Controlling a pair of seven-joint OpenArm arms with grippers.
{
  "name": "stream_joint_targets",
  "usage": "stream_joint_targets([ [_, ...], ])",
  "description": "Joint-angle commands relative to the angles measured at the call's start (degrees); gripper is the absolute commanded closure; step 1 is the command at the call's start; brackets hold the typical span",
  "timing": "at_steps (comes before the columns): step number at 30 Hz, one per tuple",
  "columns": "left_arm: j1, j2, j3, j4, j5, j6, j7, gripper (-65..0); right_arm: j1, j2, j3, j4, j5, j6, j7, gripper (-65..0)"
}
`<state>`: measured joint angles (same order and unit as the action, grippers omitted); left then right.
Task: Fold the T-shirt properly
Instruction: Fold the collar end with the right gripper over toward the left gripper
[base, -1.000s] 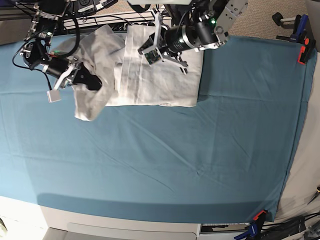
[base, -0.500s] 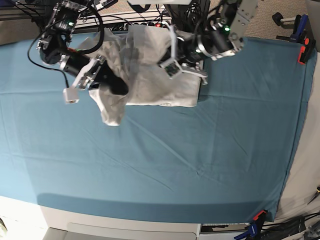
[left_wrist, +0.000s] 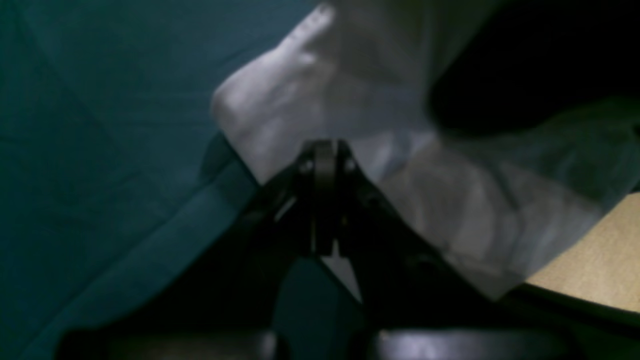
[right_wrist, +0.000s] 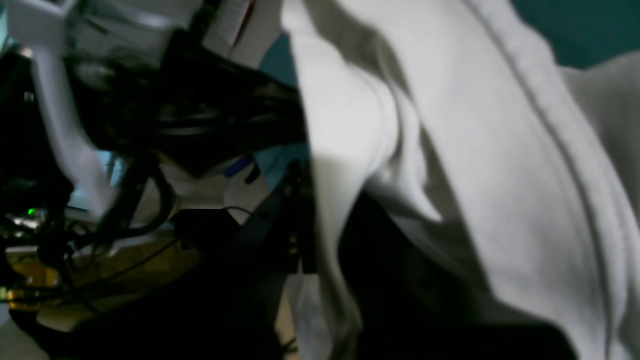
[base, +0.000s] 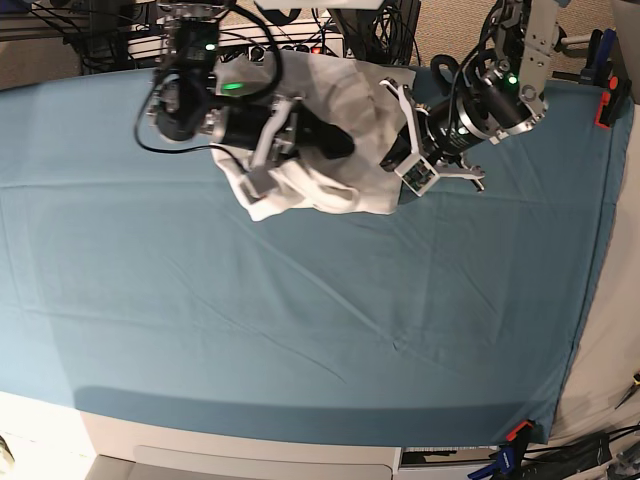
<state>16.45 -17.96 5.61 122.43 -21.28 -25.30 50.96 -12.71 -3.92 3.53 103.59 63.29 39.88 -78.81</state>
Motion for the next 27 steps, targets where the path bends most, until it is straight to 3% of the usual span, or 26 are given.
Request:
stream_joint_targets([
  [1, -0.2, -0.2, -0.1, 1.2, -1.2, -0.2, -0.8, 0.0, 0.5, -1.2, -1.0, 1.0, 0.9, 0.1, 2.8, 0.0],
  [6, -0.2, -0.2, -0.1, 1.2, -1.5, -0.2, -0.8, 0.0, 0.5, -4.2, -3.8, 1.0, -7.1, 0.1, 10.0, 0.0],
  [14, -0.3, -0.2, -0.1, 1.2, -1.5, -0.2, -0.8, 0.0, 0.5, -4.2, -6.4, 1.0, -14.9, 0.1, 17.5, 0.0],
  [22, -0.2, -0.2, -0.1, 1.2, -1.5, -0.2, -0.8, 0.0, 1.6, -4.2, -10.2, 1.0, -13.3, 0.1, 17.9, -0.5],
  [27, -0.2, -0.2, -0.1, 1.2, -1.3, -0.2, -0.8, 0.0, 2.3, -4.2, -15.4, 1.0, -12.1, 0.1, 17.9, -12.2],
])
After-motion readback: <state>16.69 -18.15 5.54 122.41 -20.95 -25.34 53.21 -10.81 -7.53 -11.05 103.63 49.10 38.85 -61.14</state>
